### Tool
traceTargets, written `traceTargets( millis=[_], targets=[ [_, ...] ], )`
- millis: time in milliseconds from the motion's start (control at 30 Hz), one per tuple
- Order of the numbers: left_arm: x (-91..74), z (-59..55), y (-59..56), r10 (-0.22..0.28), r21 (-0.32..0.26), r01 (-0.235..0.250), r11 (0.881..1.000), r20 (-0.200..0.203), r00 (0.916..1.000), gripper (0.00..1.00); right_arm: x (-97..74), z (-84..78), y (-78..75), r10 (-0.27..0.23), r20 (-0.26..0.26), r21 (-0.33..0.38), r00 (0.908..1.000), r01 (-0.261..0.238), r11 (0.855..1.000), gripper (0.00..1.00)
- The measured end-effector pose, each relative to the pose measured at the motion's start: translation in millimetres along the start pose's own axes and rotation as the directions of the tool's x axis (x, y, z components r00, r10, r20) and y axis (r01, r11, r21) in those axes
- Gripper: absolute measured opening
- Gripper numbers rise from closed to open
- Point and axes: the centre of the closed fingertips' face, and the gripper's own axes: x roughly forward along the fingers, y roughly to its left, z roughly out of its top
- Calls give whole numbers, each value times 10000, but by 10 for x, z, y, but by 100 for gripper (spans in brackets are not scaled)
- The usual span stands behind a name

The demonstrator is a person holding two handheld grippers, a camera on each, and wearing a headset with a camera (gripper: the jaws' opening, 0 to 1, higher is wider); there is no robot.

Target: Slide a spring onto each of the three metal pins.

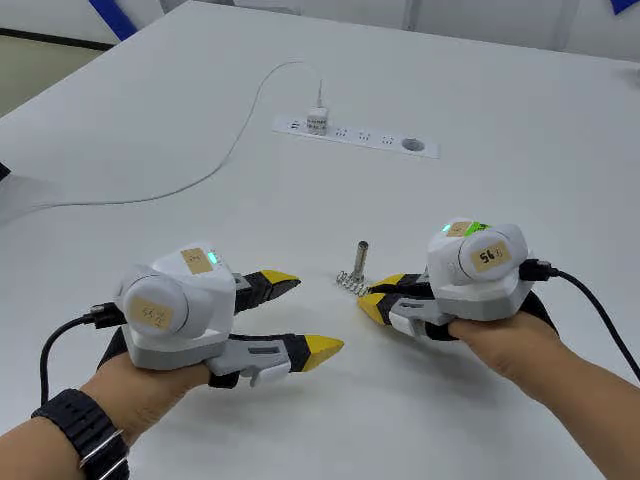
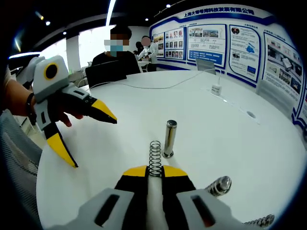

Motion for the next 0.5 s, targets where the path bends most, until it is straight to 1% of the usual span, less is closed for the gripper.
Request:
traceTargets(
  millis=[167,333,400,433,500],
  targets=[
    [17,-2,-18,-69,54,69,10000,-17,10000,53,-86,10,71,204,-72,-6,9998,-204,9998,12],
    [32,1,-32,-119,196,120,9997,-55,9999,52,-195,69,169,507,-49,-300,9987,-508,9983,12],
    [36,12,-50,-172,273,173,9995,-47,9998,52,-250,81,241,810,-107,-500,9967,-814,9954,12],
    [38,15,-60,-209,345,211,9992,-63,9998,51,-286,85,304,1091,-177,-653,9939,-1100,9918,12],
    [41,14,-71,-247,426,251,9988,-98,9996,51,-334,92,361,1270,-250,-823,9916,-1286,9883,12]
  ],
)
